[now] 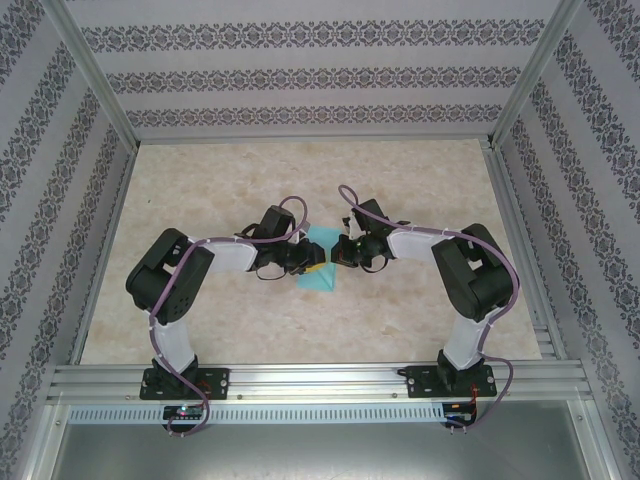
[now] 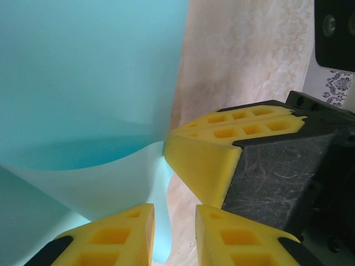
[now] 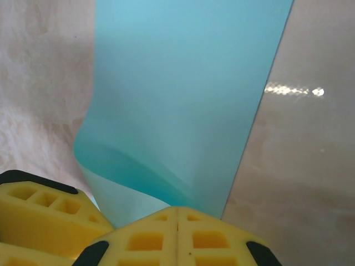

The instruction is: Fold a paper plane with a square sheet of paper (pick it up from the middle)

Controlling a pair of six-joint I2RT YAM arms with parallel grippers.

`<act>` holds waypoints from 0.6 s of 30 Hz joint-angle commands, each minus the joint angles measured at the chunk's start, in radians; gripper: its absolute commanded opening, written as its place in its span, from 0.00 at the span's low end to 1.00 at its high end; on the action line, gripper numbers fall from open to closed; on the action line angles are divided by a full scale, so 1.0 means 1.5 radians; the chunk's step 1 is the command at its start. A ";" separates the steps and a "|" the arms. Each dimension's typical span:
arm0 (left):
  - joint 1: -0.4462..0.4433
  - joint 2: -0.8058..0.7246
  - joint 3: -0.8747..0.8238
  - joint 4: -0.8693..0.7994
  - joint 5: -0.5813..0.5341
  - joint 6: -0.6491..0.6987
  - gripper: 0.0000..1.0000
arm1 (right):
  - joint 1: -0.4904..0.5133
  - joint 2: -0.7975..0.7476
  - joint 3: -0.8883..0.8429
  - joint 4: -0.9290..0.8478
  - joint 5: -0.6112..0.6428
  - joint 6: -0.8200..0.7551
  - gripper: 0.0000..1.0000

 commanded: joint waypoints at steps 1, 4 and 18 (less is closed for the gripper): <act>-0.007 0.014 0.015 0.027 0.012 0.016 0.27 | 0.003 0.015 0.017 -0.010 0.020 -0.018 0.06; -0.007 0.016 0.016 0.025 0.012 0.018 0.27 | 0.003 0.015 0.018 -0.012 0.021 -0.016 0.06; -0.011 0.023 0.024 0.009 0.006 0.026 0.27 | 0.005 0.020 0.029 -0.028 0.036 -0.030 0.06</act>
